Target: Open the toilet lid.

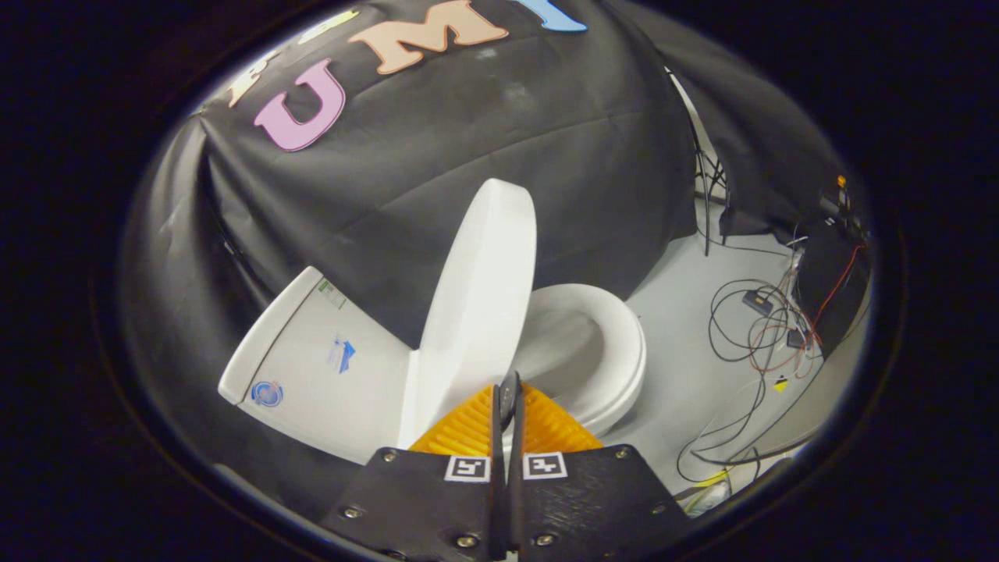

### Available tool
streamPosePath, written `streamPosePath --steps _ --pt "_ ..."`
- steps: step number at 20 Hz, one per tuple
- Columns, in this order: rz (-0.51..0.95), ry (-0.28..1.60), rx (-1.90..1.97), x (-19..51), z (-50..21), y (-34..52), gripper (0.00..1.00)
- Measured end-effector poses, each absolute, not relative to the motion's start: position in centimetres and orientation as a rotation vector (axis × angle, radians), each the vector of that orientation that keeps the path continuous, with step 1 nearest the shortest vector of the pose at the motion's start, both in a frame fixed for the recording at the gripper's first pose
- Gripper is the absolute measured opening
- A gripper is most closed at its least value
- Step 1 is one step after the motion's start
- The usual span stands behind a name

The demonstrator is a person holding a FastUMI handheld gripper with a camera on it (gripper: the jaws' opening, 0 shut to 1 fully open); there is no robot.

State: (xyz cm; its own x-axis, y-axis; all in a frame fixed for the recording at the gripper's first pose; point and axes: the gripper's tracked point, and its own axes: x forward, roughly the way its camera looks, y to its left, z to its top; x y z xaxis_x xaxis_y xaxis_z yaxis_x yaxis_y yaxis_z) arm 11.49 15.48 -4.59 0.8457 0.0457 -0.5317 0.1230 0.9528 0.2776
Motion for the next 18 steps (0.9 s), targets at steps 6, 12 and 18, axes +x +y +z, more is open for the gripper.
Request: streamPosePath --steps 6,12,18 --pt "-0.037 0.521 0.279 11.4 -3.2 17.5 0.01" --pt "-0.107 0.515 0.297 10.7 -2.7 18.3 0.01" --pt "-0.060 0.458 0.203 10.8 -1.1 21.2 0.01"
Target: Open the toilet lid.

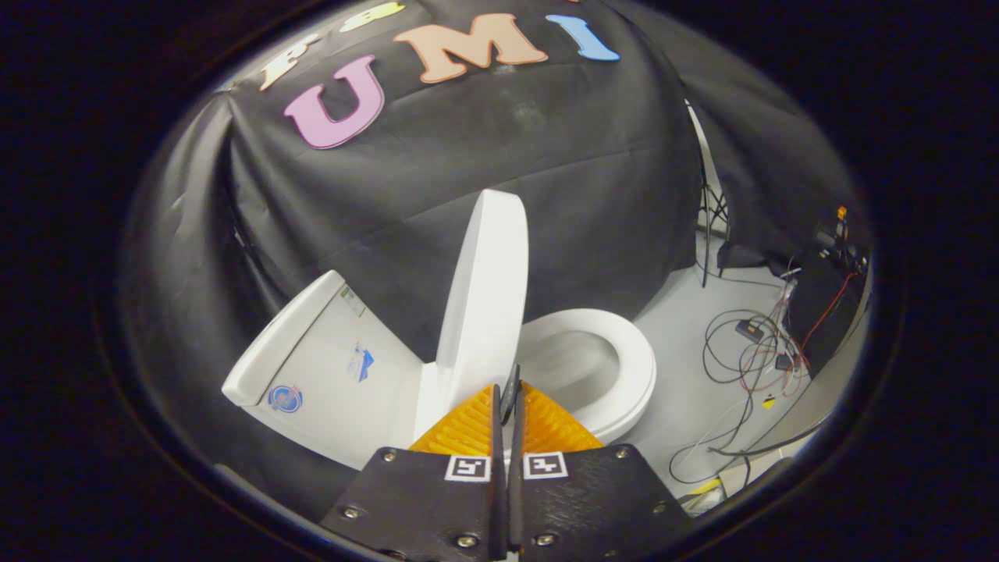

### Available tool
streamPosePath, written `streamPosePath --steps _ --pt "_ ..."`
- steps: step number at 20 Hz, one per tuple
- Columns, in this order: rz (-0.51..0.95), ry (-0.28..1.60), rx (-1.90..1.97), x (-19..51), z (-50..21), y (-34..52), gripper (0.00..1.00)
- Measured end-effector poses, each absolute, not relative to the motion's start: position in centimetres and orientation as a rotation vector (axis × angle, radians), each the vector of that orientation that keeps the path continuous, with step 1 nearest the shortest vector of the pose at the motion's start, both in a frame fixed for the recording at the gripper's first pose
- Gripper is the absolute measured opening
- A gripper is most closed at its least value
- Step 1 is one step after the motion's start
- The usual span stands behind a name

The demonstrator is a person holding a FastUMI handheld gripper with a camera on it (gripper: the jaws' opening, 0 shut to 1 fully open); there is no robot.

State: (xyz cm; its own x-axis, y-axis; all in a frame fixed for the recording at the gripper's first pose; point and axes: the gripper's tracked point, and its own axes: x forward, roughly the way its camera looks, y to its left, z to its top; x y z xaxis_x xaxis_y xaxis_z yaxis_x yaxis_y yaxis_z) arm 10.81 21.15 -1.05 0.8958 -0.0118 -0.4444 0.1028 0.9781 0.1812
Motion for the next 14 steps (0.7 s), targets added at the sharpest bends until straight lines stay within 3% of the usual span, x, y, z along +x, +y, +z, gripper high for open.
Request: streamPosePath --steps 14 --pt "-0.047 0.385 0.090 10.3 0.8 25.8 0.01"
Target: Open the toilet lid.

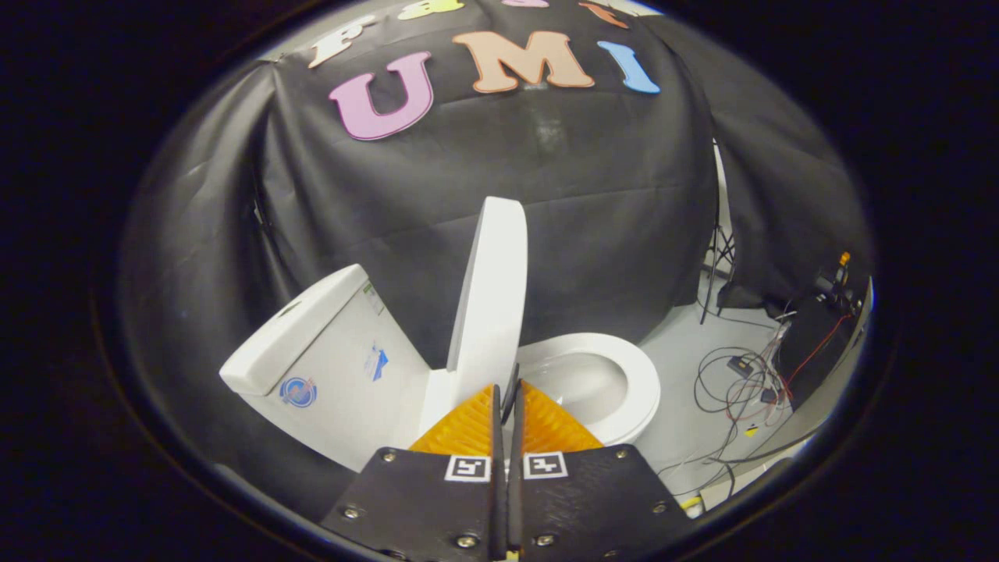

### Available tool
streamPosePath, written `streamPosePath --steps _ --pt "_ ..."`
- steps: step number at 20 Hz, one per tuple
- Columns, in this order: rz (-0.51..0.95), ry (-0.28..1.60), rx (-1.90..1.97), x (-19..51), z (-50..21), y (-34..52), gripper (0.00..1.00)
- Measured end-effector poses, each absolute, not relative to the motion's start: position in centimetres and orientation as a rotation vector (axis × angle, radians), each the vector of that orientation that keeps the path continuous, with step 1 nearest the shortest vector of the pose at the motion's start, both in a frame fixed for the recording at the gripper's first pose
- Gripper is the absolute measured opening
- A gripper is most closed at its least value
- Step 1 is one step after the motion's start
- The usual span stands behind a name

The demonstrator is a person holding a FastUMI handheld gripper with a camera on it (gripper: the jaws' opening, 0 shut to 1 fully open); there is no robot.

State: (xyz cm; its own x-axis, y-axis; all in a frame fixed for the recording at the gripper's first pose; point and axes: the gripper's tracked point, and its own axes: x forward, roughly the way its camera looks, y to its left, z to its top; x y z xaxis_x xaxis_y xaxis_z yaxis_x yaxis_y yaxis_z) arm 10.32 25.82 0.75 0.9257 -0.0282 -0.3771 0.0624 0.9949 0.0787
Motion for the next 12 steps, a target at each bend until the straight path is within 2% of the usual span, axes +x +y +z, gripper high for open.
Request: streamPosePath --steps 12 --pt "0.032 0.353 0.050 10.0 1.0 31.5 0.01"
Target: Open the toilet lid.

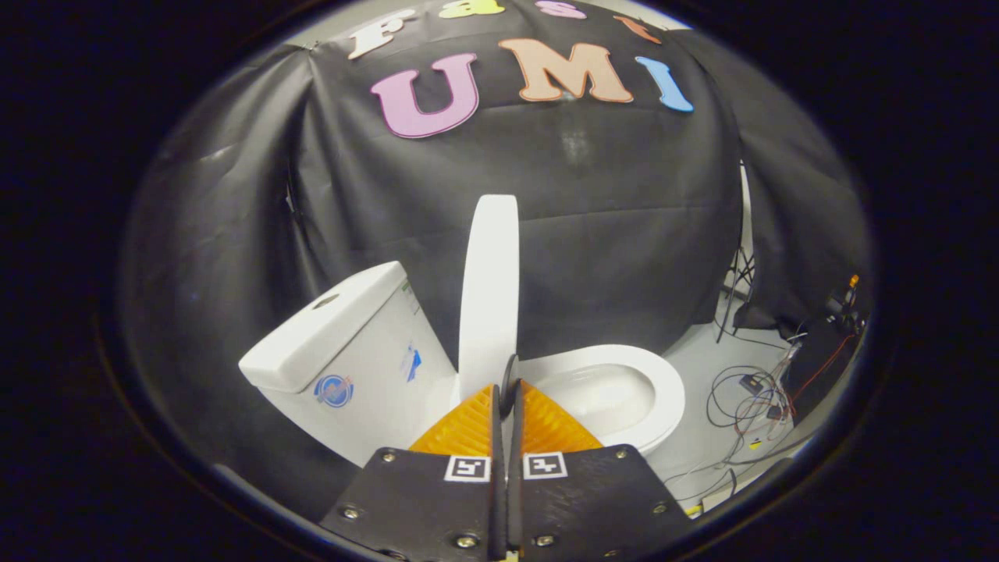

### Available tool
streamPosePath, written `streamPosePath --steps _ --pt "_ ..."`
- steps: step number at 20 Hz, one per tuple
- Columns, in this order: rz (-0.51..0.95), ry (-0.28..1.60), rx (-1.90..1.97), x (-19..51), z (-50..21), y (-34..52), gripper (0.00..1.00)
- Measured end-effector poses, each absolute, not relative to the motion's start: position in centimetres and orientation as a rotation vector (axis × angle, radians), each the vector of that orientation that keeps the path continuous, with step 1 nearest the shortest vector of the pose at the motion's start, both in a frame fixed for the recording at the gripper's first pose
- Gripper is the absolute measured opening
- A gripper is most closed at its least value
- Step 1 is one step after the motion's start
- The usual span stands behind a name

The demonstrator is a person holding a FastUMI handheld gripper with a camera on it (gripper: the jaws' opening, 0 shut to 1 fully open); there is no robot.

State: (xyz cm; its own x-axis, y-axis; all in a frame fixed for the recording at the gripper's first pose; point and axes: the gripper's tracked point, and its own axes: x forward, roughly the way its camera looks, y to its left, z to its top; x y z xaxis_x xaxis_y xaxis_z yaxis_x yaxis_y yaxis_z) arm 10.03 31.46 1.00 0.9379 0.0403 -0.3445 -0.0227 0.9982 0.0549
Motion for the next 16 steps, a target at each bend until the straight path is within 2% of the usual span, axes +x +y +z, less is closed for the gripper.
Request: streamPosePath --steps 16 --pt "0.186 0.322 0.086 9.9 1.7 36.3 0.03"
